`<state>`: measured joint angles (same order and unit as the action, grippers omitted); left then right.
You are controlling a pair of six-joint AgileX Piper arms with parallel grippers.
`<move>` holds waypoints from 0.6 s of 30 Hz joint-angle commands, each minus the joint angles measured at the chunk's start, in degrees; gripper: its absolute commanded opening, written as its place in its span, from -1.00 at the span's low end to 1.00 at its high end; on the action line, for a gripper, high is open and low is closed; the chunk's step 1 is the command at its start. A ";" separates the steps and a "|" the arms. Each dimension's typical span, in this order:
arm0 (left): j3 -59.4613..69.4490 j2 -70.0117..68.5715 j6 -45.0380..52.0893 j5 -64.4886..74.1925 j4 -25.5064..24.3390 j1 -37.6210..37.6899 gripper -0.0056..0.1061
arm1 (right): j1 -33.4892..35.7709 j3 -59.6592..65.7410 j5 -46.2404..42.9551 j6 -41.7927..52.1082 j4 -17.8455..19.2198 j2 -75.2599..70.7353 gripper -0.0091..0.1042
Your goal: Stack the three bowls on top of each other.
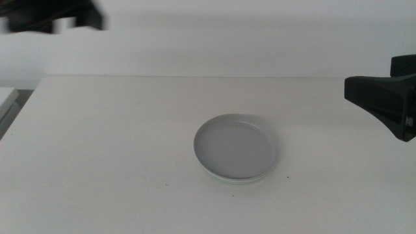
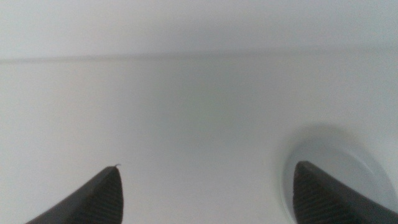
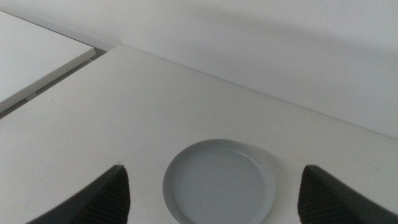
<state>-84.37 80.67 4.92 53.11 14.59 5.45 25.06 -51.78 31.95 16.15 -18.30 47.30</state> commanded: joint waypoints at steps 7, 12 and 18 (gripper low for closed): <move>28.98 -27.42 -0.48 -20.22 -0.14 -5.19 0.78 | 0.17 0.28 -0.24 0.12 0.00 -0.24 0.60; 28.85 -27.77 0.97 -19.29 0.25 -5.60 0.78 | 0.17 0.28 -0.24 0.12 0.00 -0.24 0.60; 28.85 -27.88 1.10 -18.40 0.40 -5.60 0.78 | 0.17 0.28 -0.24 0.12 0.00 -0.24 0.60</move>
<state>-55.84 52.98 5.94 34.81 14.48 -0.02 25.06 -51.78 31.95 16.15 -18.30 47.30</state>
